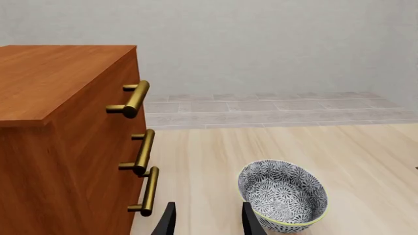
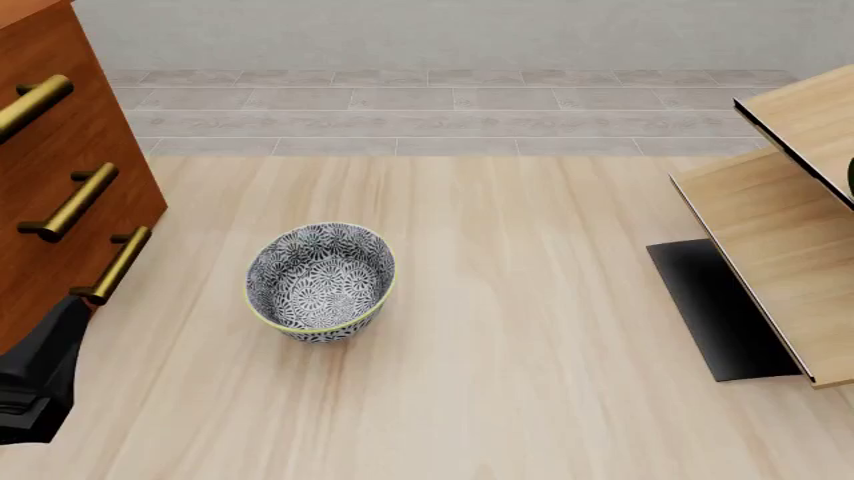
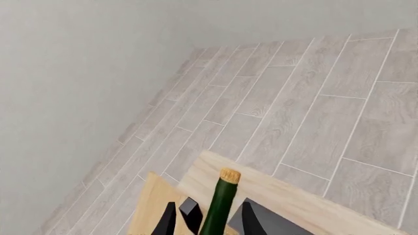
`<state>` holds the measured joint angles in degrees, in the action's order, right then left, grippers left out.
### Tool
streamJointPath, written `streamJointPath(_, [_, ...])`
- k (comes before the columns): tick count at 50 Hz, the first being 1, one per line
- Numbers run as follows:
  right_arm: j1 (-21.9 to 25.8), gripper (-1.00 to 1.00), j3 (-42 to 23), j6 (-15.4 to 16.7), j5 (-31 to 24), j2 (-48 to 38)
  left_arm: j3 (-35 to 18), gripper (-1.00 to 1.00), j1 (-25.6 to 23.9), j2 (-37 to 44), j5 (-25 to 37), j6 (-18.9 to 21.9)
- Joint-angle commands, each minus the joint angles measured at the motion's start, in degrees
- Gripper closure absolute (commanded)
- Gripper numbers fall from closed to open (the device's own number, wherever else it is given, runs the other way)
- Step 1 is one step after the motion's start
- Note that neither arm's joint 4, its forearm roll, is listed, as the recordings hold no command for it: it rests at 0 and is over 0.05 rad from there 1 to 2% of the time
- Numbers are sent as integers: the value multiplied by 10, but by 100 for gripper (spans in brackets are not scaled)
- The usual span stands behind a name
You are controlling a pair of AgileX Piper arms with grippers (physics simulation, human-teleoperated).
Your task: Put the wine bottle on the wine rack.
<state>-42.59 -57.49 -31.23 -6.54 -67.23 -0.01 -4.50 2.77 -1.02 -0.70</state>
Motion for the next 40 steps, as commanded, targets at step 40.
streamJointPath(40, [2,-100,-13,14,-62,106,0,-100,-6,12,-19,5])
